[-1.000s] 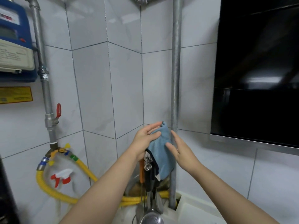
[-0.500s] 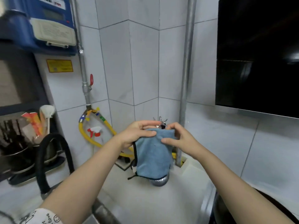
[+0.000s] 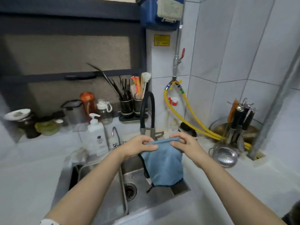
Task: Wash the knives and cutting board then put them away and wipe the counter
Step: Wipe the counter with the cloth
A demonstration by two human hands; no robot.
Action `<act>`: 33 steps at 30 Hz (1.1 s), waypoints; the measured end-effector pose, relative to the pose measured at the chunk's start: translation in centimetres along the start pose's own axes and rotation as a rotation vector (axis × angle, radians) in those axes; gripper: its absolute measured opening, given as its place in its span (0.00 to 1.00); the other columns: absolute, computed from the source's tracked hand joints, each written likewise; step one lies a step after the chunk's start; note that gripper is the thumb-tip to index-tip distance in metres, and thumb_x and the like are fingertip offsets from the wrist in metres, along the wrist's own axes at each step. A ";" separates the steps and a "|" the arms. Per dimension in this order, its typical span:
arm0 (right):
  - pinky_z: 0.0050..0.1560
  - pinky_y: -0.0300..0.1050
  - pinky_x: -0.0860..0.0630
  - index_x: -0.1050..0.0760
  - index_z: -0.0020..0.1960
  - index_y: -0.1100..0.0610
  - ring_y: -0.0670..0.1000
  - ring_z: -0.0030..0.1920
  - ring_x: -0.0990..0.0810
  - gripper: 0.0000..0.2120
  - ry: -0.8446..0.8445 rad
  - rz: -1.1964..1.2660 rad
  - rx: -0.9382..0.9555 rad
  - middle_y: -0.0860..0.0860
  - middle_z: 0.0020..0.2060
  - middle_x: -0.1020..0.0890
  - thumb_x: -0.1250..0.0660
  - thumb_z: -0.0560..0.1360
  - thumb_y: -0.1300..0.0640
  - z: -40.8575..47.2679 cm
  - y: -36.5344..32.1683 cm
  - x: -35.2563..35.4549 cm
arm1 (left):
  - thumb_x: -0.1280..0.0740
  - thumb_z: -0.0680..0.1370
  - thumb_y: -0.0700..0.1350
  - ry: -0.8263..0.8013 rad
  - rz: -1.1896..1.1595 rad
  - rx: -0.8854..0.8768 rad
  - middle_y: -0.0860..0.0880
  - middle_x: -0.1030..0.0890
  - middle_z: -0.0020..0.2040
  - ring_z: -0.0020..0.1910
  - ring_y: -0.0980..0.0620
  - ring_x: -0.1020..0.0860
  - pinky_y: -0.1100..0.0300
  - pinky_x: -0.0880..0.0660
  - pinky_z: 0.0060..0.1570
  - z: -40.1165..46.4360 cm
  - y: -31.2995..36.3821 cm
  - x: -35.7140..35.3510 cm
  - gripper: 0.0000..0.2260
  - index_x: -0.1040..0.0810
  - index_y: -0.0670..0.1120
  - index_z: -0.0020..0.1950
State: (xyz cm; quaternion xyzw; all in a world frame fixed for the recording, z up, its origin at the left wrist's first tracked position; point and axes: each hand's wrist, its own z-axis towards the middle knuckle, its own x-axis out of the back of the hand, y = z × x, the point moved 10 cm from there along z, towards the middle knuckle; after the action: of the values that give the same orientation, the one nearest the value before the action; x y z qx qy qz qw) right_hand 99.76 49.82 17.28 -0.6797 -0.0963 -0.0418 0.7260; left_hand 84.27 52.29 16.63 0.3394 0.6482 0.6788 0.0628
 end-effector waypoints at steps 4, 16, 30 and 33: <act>0.41 0.35 0.23 0.26 0.57 0.58 0.48 0.43 0.19 0.12 -0.049 0.148 -0.069 0.58 0.48 0.18 0.31 0.74 0.61 -0.7 1.9 -9.4 | 0.30 0.75 0.47 0.170 -0.104 0.046 0.52 0.21 0.39 0.40 0.55 0.23 0.64 0.27 0.41 -8.1 -4.6 4.4 0.03 0.21 0.49 0.44; 0.51 0.41 0.23 0.30 0.57 0.55 0.48 0.48 0.20 0.20 -0.670 0.046 -0.189 0.56 0.50 0.20 0.29 0.69 0.68 -12.4 3.6 -45.3 | 0.35 0.78 0.37 0.713 -0.273 0.217 0.50 0.21 0.39 0.34 0.63 0.22 0.70 0.26 0.37 -41.5 -17.9 16.5 0.03 0.23 0.44 0.49; 0.41 0.37 0.27 0.23 0.48 0.54 0.48 0.38 0.23 0.06 -0.780 -0.136 -0.029 0.51 0.41 0.20 0.32 0.73 0.63 -17.9 1.2 -68.8 | 0.32 0.76 0.41 1.183 -0.480 0.439 0.45 0.16 0.45 0.44 0.49 0.18 0.55 0.22 0.49 -66.3 -30.6 23.4 0.04 0.18 0.43 0.49; 0.42 0.34 0.27 0.22 0.46 0.50 0.46 0.40 0.22 0.06 -0.781 -0.179 0.007 0.50 0.43 0.19 0.30 0.72 0.60 -16.4 1.2 -73.0 | 0.31 0.76 0.42 1.278 -0.493 0.537 0.42 0.16 0.47 0.45 0.47 0.19 0.51 0.22 0.51 -68.8 -34.1 24.7 0.06 0.17 0.41 0.48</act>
State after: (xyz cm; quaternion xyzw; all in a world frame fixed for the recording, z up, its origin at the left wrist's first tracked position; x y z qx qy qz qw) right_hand 29.93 28.41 0.77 -0.6308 -0.4241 0.1572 0.6304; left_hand 16.06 12.82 -0.62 -0.2742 0.7599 0.5281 -0.2618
